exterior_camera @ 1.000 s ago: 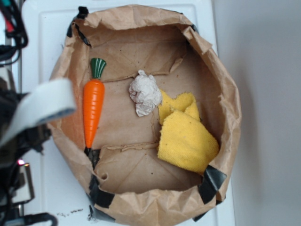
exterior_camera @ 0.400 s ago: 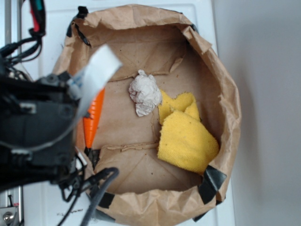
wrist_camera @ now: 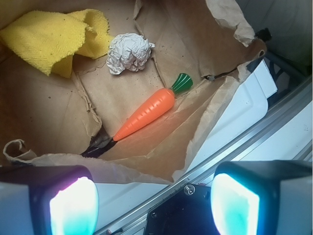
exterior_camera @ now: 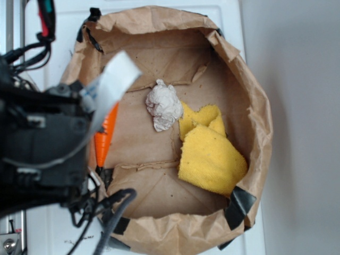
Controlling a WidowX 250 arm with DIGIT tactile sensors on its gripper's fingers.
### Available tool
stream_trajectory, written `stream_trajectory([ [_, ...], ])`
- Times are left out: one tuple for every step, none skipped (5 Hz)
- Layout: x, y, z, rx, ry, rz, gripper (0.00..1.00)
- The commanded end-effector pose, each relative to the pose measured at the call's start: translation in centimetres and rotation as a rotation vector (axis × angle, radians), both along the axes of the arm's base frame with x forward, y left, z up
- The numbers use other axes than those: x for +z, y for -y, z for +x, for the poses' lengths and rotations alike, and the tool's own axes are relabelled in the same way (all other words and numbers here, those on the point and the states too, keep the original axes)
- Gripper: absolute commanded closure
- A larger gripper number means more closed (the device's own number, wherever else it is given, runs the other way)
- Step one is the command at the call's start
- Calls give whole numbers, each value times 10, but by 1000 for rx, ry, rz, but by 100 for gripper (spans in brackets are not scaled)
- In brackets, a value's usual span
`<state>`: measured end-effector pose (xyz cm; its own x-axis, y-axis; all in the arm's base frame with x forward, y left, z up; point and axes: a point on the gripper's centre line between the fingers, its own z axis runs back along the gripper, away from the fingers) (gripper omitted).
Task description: Grab the carrot.
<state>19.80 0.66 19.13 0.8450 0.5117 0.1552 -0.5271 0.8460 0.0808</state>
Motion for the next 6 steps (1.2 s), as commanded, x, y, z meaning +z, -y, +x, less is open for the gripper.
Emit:
stream_trajectory([
  [-5,-6,23,124,39,27,0],
  [-24,-5,33,207,11,98,0],
  [-38,-12,40,294,36,100,0],
  [-51,-15,37,209,105,35,0],
  [-67,-23,46,188,99,53,0],
  [-78,-29,60,192,87,87,0],
])
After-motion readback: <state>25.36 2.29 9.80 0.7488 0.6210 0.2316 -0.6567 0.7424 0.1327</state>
